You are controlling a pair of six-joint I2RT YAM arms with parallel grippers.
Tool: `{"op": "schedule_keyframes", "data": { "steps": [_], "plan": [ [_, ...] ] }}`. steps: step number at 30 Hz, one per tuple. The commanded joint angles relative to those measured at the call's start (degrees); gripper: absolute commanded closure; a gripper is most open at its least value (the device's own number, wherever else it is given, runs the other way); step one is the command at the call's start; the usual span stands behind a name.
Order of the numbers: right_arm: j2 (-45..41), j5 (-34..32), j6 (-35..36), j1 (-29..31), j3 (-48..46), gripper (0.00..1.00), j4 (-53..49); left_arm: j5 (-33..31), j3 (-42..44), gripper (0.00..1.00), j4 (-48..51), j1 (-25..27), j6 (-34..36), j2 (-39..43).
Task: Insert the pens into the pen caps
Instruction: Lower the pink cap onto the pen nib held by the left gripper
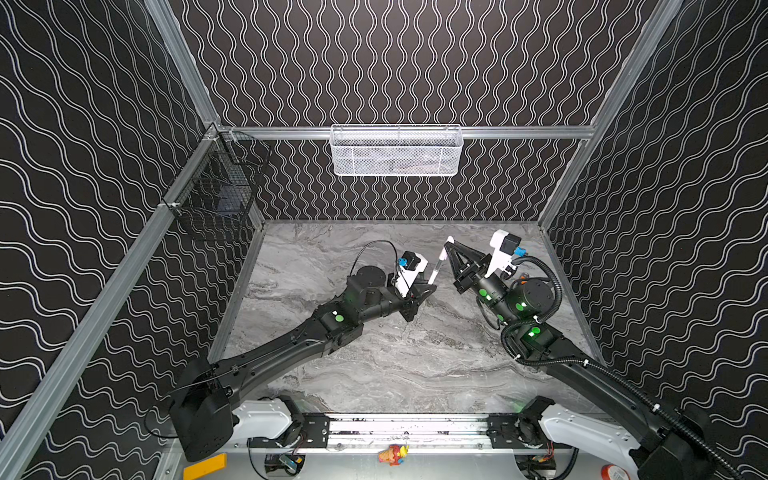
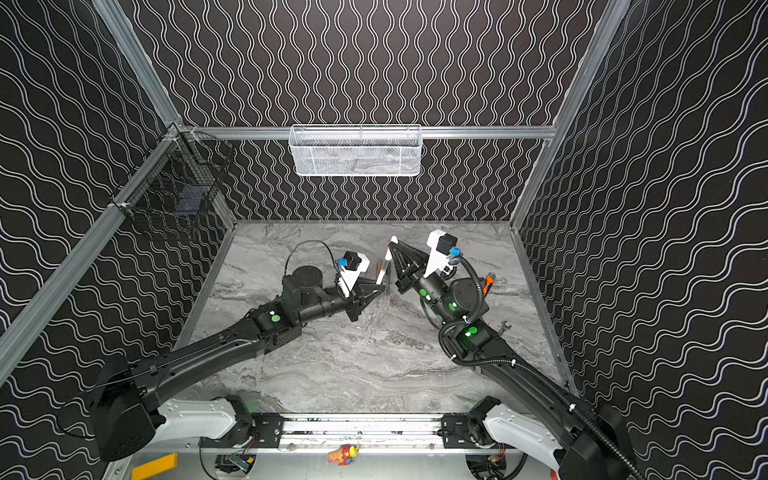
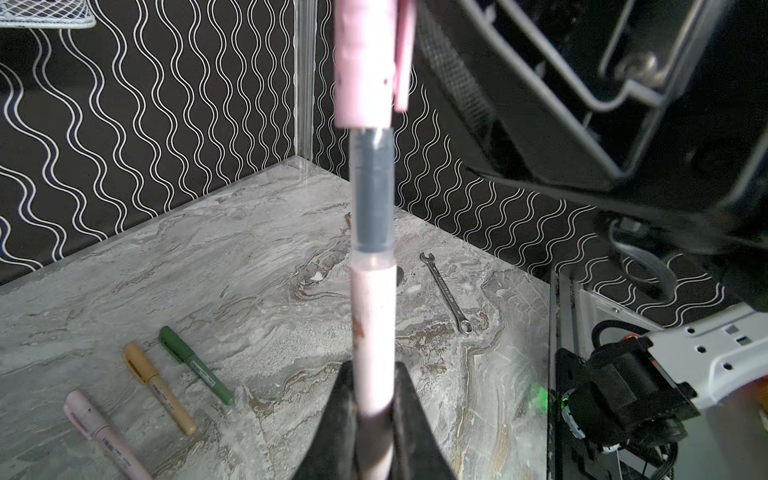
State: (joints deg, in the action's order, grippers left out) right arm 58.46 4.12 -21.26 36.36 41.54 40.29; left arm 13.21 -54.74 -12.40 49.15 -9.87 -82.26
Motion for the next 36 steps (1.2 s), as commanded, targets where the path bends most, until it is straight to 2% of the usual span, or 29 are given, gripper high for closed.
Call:
{"op": "schedule_keyframes", "data": {
  "steps": [1, 18, 29, 36],
  "plan": [
    [-0.1, 1.5, -1.7, 0.1, 0.1, 0.92, -0.1, -0.1, -0.4, 1.0, -2.4, 0.0, 1.5, -0.1],
    [-1.1, 1.4, -1.9, 0.2, -0.5, 0.91, -2.6, -0.4, 0.2, 1.0, -3.4, 0.0, 1.1, 0.6],
    [0.4, 2.9, -3.6, 0.1, -1.1, 0.91, 0.1, -0.3, 0.2, 1.0, -3.3, 0.1, 1.1, 0.5],
    [-1.0, 5.0, -2.6, 0.6, -3.4, 0.85, -2.5, -1.6, 0.1, 1.0, -2.9, 0.0, 1.0, 0.6]
  ]
}}
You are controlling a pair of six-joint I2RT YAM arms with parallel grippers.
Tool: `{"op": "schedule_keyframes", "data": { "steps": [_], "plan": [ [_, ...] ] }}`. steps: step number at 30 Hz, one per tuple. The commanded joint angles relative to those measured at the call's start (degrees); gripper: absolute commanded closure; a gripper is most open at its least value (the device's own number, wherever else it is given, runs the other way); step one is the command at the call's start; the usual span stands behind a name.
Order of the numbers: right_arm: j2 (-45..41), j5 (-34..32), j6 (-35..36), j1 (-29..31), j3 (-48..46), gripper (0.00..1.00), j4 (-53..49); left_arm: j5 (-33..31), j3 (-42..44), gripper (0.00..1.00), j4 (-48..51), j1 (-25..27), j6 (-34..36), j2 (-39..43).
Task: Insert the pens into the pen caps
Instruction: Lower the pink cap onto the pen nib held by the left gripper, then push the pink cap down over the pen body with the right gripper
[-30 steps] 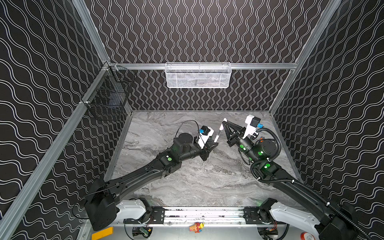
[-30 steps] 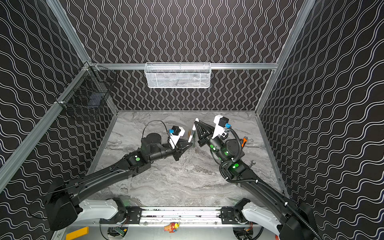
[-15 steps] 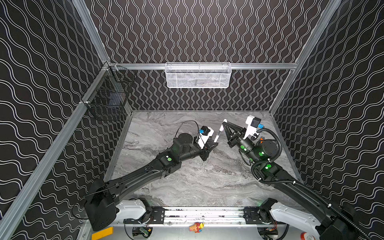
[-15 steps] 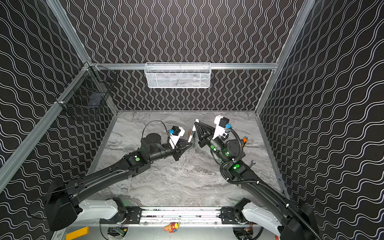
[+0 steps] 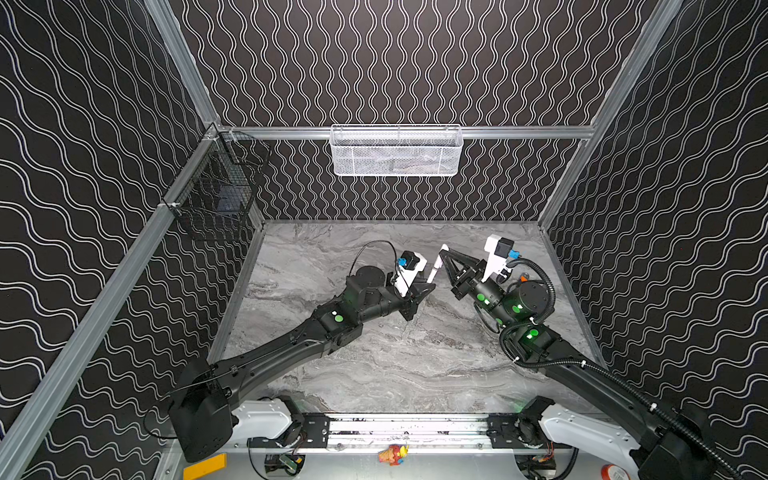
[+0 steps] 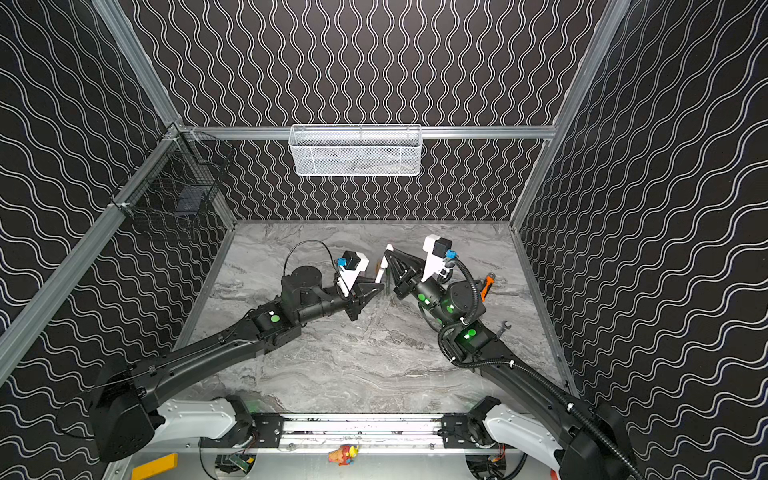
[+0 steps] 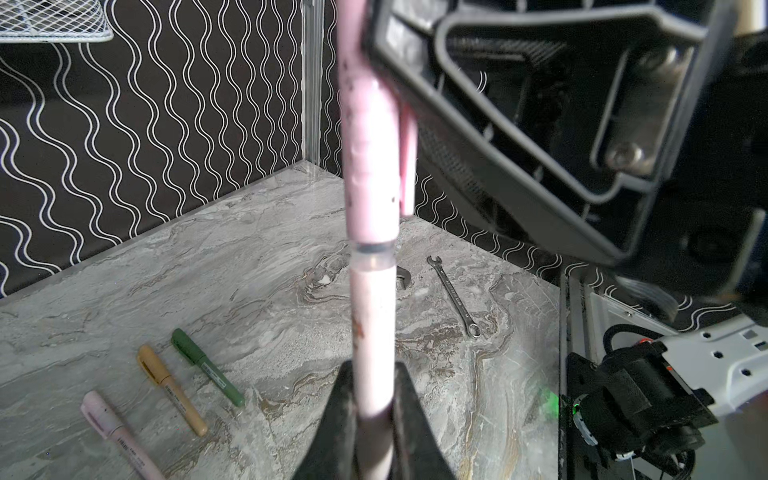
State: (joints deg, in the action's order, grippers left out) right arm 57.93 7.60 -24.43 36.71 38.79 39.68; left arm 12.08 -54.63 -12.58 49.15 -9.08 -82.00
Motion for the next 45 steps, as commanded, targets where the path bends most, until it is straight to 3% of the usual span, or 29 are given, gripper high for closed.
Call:
{"op": "schedule_keyframes", "data": {
  "steps": [1, 7, 13, 22, 27, 37, 45],
  "plan": [
    [-0.8, 1.8, 0.9, 0.3, -0.9, 0.84, -2.8, -1.1, -0.1, 1.0, -2.4, 0.1, 0.2, 0.3],
    [-2.7, 1.6, 3.0, 0.4, 0.6, 0.71, -9.0, -3.6, -1.0, 1.0, -0.6, 0.0, 1.4, -0.7],
    [-3.0, -2.7, 4.5, 0.3, 6.0, 0.59, -17.7, -4.5, -1.0, 1.0, -0.3, 0.0, 2.7, -1.2],
    [1.6, -2.9, 4.5, 0.3, 16.3, 0.57, -30.5, -3.3, -0.3, 1.0, -1.7, 0.0, 2.8, -0.8],
    [2.2, -0.8, 4.4, 0.2, 18.0, 0.61, -32.3, -3.1, 0.0, 1.0, -2.1, 0.1, 2.9, -0.3],
    [3.2, 7.8, 2.0, 0.2, 19.8, 0.88, -32.8, -2.6, 3.9, 1.0, -9.4, 0.0, 5.2, 1.4],
    [3.2, 10.8, 3.4, 0.3, 18.7, 0.93, -32.7, -4.1, 1.9, 1.0, -5.3, -0.1, 5.3, 2.5]
  ]
}}
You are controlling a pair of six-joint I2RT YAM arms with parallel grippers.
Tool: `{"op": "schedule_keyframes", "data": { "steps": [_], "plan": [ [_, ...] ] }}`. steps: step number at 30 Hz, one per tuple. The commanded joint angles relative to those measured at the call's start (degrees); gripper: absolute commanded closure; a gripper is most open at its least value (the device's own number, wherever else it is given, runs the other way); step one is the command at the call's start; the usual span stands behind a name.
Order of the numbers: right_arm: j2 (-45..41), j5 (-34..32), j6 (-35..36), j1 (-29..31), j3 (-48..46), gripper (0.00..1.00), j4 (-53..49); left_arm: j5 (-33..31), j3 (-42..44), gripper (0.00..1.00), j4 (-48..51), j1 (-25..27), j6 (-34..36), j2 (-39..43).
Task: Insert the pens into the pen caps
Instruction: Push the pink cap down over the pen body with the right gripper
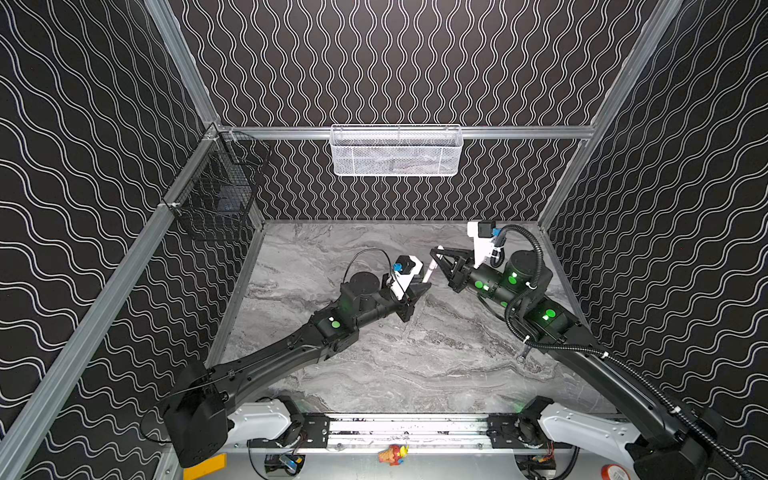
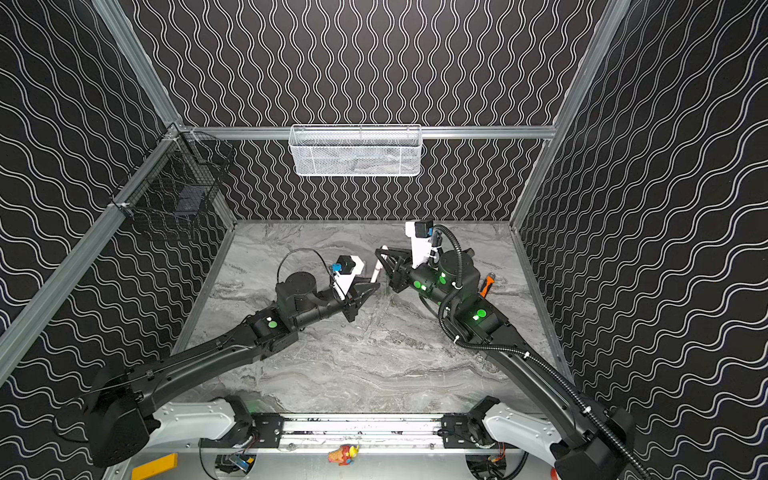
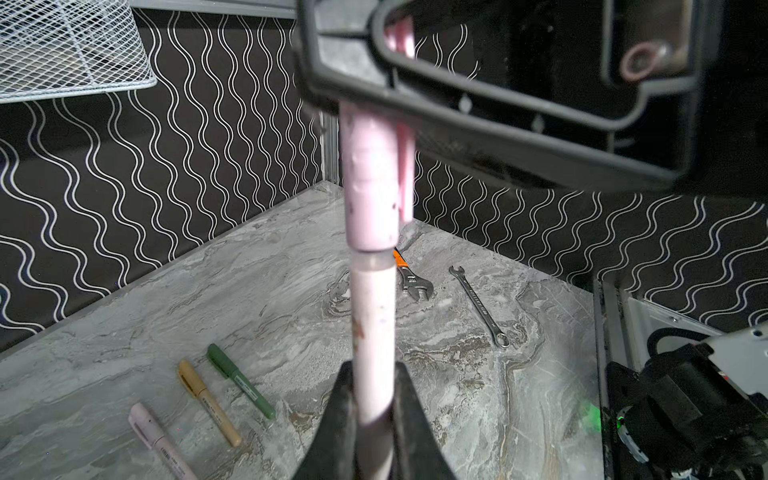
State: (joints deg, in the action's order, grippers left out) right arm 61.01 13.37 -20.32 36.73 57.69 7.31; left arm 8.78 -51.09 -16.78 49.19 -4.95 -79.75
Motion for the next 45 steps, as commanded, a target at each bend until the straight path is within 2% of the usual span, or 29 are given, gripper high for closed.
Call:
{"op": "schedule_keyframes", "data": {
  "steps": [1, 10, 20, 35, 37, 39, 40, 44, 45],
  "plan": [
    [0.2, 5.1, -0.6, 0.4, -2.2, 0.93, -0.1, -0.9, -2.1, 1.0, -0.5, -0.3, 0.5, 0.5],
    [1.0, 4.3, -0.4, 1.3, -5.4, 0.92, 1.6, 2.6, -5.9, 1.0, 0.3, -4.0, -6.9, 0.7],
    [1.1, 5.4, -0.8, 1.6, -6.1, 0.93, 2.1, 0.0, -12.2, 1.0, 2.7, -4.2, -3.8, -0.9],
    [-0.2, 5.7, -1.3, 1.8, -10.1, 0.94, 1.7, -1.9, -19.6, 1.0, 0.3, -5.2, -3.9, -3.1],
    [0.0, 5.4, -1.1, 1.8, -9.8, 0.92, 0.6, -0.9, -21.0, 1.0, 1.0, -5.5, -3.7, -3.6],
    [0.0, 5.1, -1.1, 1.9, -9.0, 0.83, -0.1, 1.0, -21.9, 1.0, 3.1, -5.6, -3.1, -4.2],
    [-0.2, 5.0, -1.0, 1.9, -8.4, 0.82, -0.4, 1.9, -21.6, 1.0, 3.8, -5.5, -3.1, -4.4],
    [-0.2, 2.7, 0.8, 1.9, -2.4, 0.78, -0.9, 4.3, -14.5, 1.0, 2.0, -5.6, -5.5, -3.4],
    [0.3, 1.8, 1.8, 1.9, 0.8, 0.75, -1.6, 4.4, -12.9, 1.0, 1.4, -5.6, -6.4, -3.1]
  ]
}}
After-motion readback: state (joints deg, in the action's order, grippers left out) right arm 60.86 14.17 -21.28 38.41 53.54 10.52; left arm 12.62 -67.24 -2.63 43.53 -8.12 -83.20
